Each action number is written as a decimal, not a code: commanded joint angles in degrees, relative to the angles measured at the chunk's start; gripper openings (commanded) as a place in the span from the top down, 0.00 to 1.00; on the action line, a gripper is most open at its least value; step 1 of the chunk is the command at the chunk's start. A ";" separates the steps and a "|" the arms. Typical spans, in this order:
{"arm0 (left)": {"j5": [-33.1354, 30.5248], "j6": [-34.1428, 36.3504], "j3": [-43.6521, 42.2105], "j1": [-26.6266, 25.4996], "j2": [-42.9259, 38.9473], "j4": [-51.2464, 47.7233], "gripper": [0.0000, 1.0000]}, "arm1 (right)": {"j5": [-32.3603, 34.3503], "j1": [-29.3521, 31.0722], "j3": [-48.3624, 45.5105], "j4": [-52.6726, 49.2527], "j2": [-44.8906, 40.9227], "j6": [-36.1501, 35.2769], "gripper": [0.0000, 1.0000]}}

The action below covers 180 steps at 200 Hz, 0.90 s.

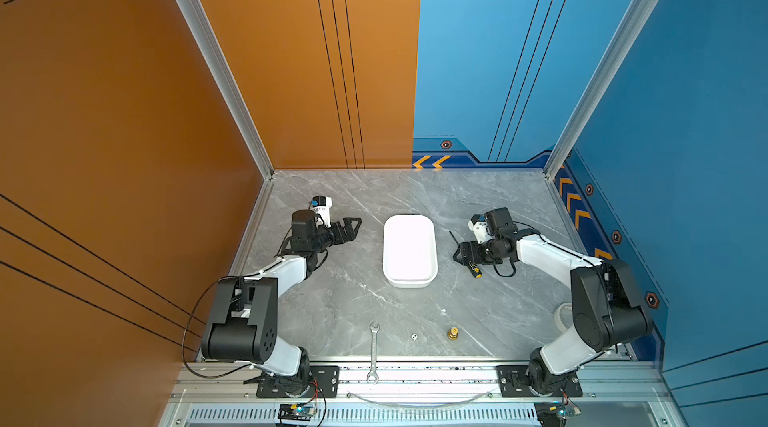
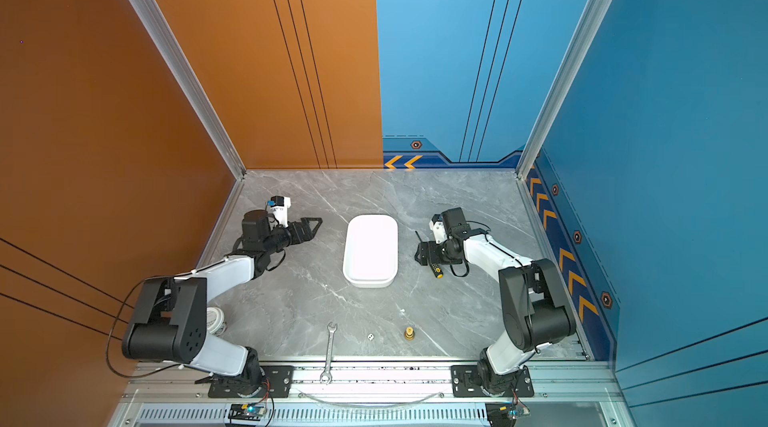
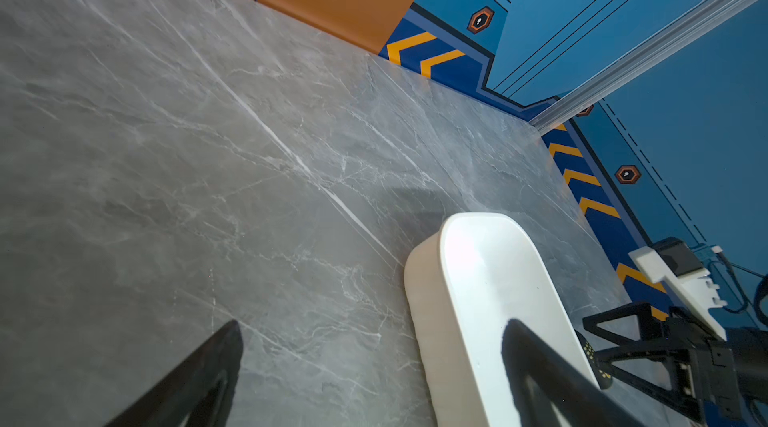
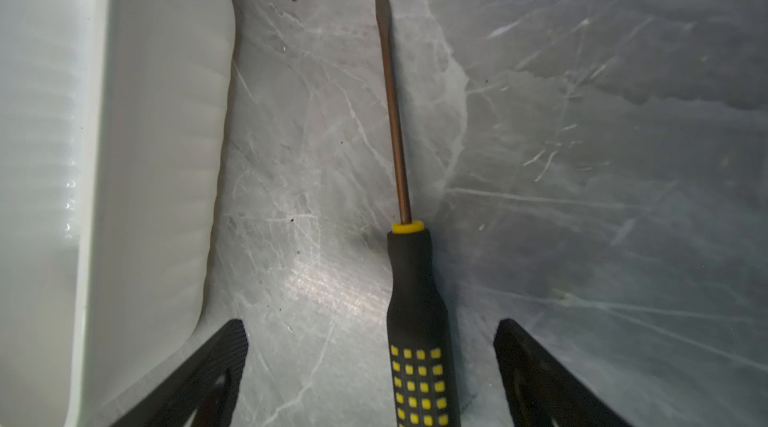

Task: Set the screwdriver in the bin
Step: 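Reach the right gripper over the screwdriver handle while the left arm lifts, then close the right gripper on the screwdriver handle and lift it upright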

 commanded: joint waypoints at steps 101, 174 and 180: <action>1.18 5.15 12.46 -6.02 5.19 -24.92 0.02 | 7.23 0.91 4.35 -8.54 5.03 0.08 0.26; -0.32 6.45 13.88 -7.58 5.70 -27.19 0.02 | 10.63 1.65 6.17 -10.98 7.73 0.09 0.48; -0.38 6.55 14.11 -7.65 5.74 -27.54 0.02 | 10.63 1.73 6.32 -11.07 7.80 0.08 0.50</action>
